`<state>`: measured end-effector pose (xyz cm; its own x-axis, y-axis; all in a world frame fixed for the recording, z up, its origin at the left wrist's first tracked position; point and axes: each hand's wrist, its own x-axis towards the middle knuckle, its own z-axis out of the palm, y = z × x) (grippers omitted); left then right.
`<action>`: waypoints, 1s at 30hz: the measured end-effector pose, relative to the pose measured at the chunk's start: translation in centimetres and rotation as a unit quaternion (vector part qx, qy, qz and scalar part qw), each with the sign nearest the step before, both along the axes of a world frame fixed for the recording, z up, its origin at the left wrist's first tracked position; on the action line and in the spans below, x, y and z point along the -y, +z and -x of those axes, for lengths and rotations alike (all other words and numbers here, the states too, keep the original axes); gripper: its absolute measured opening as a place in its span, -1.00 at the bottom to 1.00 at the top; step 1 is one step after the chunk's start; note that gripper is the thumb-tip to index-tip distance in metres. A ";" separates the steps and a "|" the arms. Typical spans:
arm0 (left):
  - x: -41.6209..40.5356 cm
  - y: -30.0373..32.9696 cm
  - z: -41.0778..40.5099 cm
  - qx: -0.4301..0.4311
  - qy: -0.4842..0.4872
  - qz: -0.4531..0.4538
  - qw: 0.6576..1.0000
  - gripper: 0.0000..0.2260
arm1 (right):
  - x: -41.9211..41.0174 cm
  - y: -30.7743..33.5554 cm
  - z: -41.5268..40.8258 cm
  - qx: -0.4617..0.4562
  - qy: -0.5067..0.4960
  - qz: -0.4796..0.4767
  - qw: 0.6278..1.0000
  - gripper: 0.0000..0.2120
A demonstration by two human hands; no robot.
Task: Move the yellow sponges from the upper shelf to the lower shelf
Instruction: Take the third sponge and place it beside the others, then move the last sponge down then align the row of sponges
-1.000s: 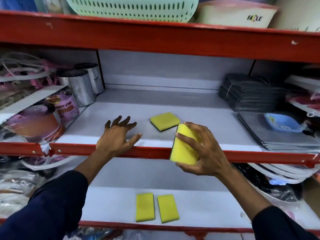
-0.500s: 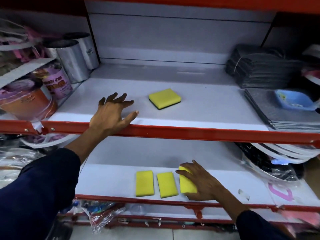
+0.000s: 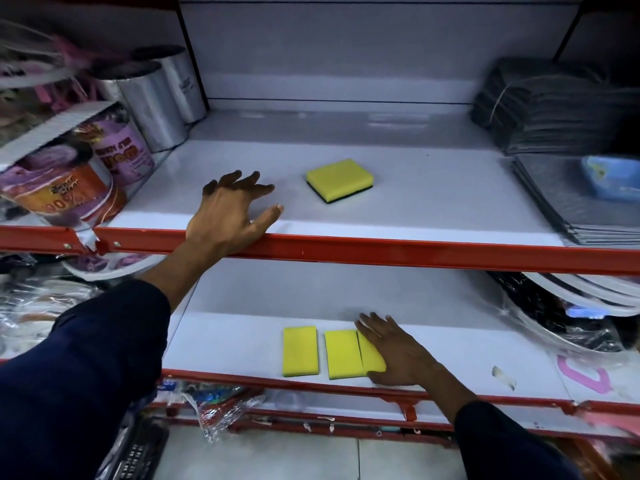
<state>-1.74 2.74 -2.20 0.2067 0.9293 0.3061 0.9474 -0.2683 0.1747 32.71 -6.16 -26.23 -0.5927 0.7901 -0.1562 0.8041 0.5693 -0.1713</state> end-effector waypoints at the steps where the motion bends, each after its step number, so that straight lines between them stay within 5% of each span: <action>1: 0.1 0.1 0.0 0.000 0.000 0.000 1.000 -0.40 | 0.2 0.8 0.0 -0.016 0.007 -0.017 1.000 -0.07; 6: 0.1 0.0 0.1 0.000 -0.001 0.007 1.000 -0.38 | 1.0 6.7 1.4 -0.118 0.091 -0.118 0.982 -0.29; 12: 0.2 -0.2 0.2 -0.010 -0.009 0.020 1.000 -0.34 | 0.6 16.6 4.4 -0.212 0.194 -0.297 0.910 -0.43; 19: 0.4 0.1 0.1 -0.018 -0.008 0.019 1.000 -0.29 | -3.6 26.3 6.9 -0.218 0.080 -0.383 0.894 -0.40; 25: 0.5 0.2 0.0 -0.002 -0.005 0.010 1.000 -0.30 | -9.8 26.9 9.3 -0.137 -0.206 -0.255 0.935 -0.24; 30: 0.5 0.3 0.0 -0.007 -0.004 0.011 1.000 -0.29 | -13.5 26.0 11.3 -0.081 -0.281 -0.113 0.950 -0.04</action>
<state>-1.74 2.23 -1.89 0.2182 0.9342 0.2822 0.9477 -0.2718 0.1671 21.44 7.34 -0.27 -0.0697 0.9912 0.1122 0.9651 0.0955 -0.2440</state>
